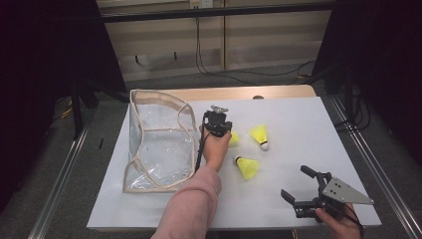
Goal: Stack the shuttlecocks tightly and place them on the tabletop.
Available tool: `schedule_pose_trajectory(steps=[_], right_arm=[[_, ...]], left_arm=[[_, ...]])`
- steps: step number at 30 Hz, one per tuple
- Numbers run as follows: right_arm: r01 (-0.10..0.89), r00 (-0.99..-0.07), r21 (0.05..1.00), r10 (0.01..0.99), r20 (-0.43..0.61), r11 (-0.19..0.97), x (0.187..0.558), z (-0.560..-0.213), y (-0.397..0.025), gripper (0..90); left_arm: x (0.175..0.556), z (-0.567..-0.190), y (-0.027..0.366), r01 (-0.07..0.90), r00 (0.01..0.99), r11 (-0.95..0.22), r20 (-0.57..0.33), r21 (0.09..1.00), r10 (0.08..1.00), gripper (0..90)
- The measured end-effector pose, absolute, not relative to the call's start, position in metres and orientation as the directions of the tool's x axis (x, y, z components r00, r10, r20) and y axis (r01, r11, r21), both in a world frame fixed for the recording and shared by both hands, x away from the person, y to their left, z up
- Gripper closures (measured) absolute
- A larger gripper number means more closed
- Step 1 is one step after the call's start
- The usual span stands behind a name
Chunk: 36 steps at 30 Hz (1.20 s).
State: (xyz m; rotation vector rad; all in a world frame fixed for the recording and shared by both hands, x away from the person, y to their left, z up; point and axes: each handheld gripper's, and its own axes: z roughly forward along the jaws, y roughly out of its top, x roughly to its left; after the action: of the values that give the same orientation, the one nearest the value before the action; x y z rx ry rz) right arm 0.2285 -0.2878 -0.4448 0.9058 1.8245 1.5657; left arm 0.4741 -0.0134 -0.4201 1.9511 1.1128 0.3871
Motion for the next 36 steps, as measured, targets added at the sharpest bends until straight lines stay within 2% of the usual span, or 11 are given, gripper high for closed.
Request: schedule_pose_trajectory(steps=[9,16,21,36], right_arm=[[0.13,-0.614,0.987,0.789,0.008,0.092,0.228,-0.445,-0.288,1.0],[0.129,-0.614,0.987,0.789,0.007,0.092,0.228,-0.445,-0.288,1.0],[0.13,-0.614,0.987,0.79,0.008,0.091,0.228,-0.445,-0.288,1.0],[0.131,-0.615,0.987,0.789,0.007,0.093,0.228,-0.445,-0.288,1.0]], left_arm=[[0.478,-0.417,-0.01,0.498,0.577,-0.277,-0.076,0.822,0.813,88.4],[0.479,-0.423,-0.013,0.48,0.602,-0.326,-0.036,0.815,0.798,86.8],[0.477,-0.426,-0.014,0.497,0.607,-0.333,-0.046,0.802,0.794,83.5],[0.476,-0.424,-0.013,0.527,0.594,-0.303,-0.089,0.794,0.8,85.0]])
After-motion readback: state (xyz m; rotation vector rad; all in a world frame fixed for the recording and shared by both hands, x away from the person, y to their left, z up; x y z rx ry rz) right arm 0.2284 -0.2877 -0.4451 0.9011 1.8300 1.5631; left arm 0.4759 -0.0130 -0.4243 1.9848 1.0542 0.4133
